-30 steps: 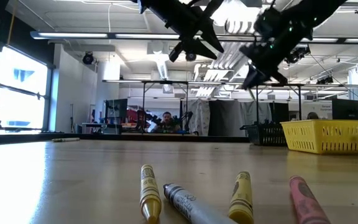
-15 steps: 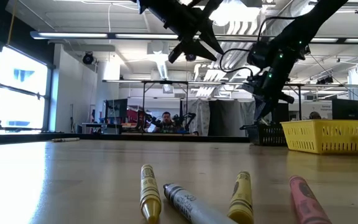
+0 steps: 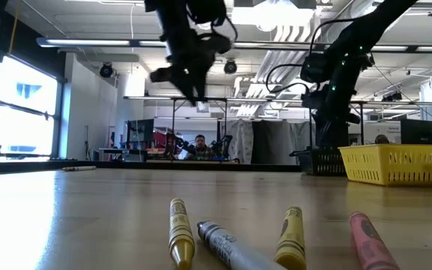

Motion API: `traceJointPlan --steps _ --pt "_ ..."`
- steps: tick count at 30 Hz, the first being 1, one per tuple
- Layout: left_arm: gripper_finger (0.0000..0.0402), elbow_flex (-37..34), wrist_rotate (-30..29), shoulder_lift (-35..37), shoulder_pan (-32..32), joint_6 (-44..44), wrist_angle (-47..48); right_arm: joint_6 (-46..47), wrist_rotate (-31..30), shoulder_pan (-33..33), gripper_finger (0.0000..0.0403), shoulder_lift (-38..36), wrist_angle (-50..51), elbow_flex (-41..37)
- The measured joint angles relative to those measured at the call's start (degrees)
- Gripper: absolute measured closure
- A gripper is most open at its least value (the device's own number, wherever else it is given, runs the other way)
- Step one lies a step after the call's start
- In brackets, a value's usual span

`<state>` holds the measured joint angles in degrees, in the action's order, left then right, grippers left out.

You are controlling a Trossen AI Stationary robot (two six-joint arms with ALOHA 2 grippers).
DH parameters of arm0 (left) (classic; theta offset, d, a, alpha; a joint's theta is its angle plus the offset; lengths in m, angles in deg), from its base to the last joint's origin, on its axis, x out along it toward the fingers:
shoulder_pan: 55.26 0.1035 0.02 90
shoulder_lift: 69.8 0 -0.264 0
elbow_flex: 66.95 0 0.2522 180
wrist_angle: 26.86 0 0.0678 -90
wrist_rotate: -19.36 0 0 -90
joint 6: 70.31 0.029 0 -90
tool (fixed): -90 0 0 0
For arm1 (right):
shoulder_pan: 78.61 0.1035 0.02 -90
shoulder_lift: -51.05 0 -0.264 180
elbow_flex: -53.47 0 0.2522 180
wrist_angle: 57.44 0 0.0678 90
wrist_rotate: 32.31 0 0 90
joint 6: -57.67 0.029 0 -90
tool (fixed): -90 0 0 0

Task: Sort crayons
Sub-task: Put the gray crayon into the green bin

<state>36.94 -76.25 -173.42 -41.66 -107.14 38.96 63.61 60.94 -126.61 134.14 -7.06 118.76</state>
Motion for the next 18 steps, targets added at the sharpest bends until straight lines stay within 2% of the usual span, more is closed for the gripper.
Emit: traceJointPlan --steps 6,10,15,18 --pt "0.0308 -0.8 -2.5 0.1 2.3 3.2 17.0 -4.2 7.3 0.4 0.0283 0.0 7.6 9.4" --pt "0.0308 -4.9 -4.0 0.1 6.1 1.4 20.9 -6.1 7.3 1.8 0.0282 0.0 7.8 16.6" --pt "0.0308 -12.3 -4.0 0.1 12.7 -2.7 20.9 -6.2 7.4 4.4 0.0282 0.0 5.6 23.4" --pt "0.0308 -15.7 -4.0 0.0 16.7 -2.0 20.7 -6.0 7.5 5.8 0.0282 0.0 4.7 26.1"
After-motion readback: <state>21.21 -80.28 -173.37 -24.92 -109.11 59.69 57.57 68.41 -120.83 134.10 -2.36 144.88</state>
